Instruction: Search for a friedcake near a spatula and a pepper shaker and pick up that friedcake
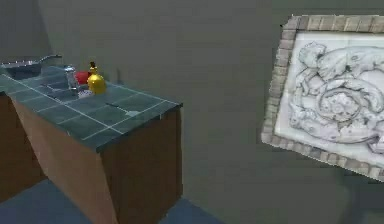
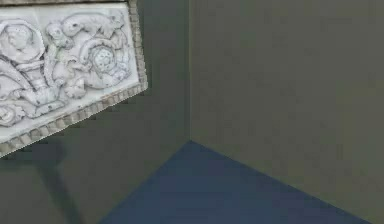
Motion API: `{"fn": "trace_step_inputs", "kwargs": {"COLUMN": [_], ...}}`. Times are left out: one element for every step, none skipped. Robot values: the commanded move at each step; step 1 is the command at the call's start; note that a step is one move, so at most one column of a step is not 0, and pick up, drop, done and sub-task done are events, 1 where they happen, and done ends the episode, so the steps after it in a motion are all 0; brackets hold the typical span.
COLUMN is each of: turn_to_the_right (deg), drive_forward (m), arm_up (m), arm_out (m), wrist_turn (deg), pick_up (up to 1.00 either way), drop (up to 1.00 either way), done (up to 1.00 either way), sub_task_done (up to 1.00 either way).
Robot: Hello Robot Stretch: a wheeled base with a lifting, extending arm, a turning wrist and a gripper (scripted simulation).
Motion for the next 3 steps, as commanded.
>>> {"fn": "trace_step_inputs", "kwargs": {"turn_to_the_right": [0.0, -45.0, -45.0], "drive_forward": [0.25, 0.00, 0.00], "arm_up": [0.00, 0.00, 0.00], "arm_out": [0.00, 0.00, 0.00], "wrist_turn": [0.0, 0.0, 0.0], "pick_up": [0.00, 0.00, 0.00], "drop": [0.00, 0.00, 0.00], "done": [0.00, 0.00, 0.00], "sub_task_done": [0.00, 0.00, 0.00]}}
